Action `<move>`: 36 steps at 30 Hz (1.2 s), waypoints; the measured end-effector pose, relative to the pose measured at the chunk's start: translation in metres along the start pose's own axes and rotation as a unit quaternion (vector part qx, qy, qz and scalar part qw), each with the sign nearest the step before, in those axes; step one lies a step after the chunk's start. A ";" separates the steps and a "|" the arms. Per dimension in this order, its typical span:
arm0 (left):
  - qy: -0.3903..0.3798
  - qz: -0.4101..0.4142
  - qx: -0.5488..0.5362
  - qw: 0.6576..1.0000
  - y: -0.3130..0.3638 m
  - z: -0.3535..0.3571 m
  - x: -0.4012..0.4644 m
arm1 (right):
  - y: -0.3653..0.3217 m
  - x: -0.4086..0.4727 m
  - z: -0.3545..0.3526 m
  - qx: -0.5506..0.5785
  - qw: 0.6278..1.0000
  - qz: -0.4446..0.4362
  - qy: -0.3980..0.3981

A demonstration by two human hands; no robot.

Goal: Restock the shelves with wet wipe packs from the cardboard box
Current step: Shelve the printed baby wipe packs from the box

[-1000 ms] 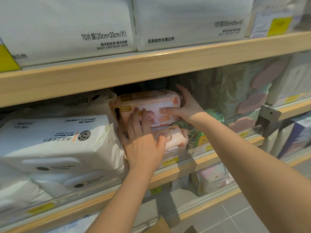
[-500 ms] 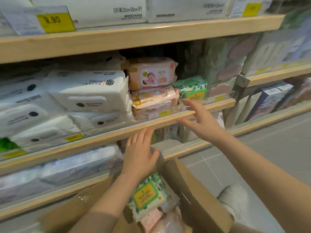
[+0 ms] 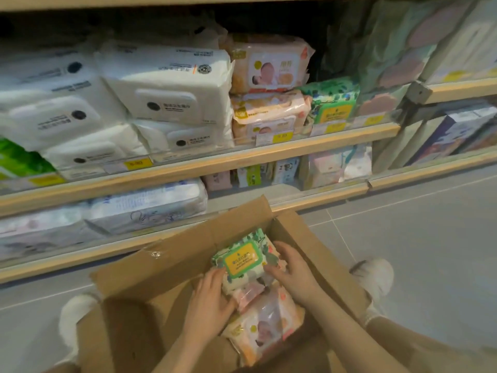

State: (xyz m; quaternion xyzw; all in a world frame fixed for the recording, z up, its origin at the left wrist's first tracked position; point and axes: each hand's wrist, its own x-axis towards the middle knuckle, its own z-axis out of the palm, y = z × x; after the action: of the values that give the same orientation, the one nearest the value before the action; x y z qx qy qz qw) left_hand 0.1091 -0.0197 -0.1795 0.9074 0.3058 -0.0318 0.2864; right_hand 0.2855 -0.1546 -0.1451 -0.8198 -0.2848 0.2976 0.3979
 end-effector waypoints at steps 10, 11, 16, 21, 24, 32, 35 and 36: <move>-0.027 -0.045 -0.025 0.998 -0.046 -0.003 0.027 | 0.011 0.067 0.053 -0.066 0.992 0.098 -0.053; -0.030 -0.045 -0.025 0.998 -0.048 -0.003 0.028 | 0.009 0.070 0.055 -0.080 0.990 0.108 -0.044; -0.038 -0.048 -0.039 0.997 -0.047 -0.009 0.025 | 0.006 0.077 0.059 -0.102 0.983 0.143 -0.051; -0.020 -0.056 -0.052 0.997 -0.046 -0.023 0.015 | 0.004 0.070 0.066 0.014 0.988 0.149 -0.034; -0.007 -0.058 -0.059 0.997 -0.049 -0.028 0.012 | 0.000 0.069 0.066 0.007 0.991 0.126 -0.039; -0.034 -0.081 -0.086 0.992 -0.060 -0.014 0.019 | 0.008 0.076 0.067 0.021 0.986 0.150 -0.075; -0.022 -0.115 -0.144 0.983 -0.052 -0.018 0.024 | 0.001 0.064 0.061 0.042 0.989 0.132 -0.048; -0.017 -0.132 -0.176 0.975 -0.048 -0.022 0.025 | -0.001 0.059 0.057 0.048 0.990 0.122 -0.045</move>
State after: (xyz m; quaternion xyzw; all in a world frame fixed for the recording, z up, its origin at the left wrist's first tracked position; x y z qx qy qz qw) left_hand 0.0990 0.0367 -0.1913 0.7938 0.4192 -0.0304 0.4396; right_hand 0.2835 -0.0848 -0.1884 -0.8140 -0.1857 0.3941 0.3842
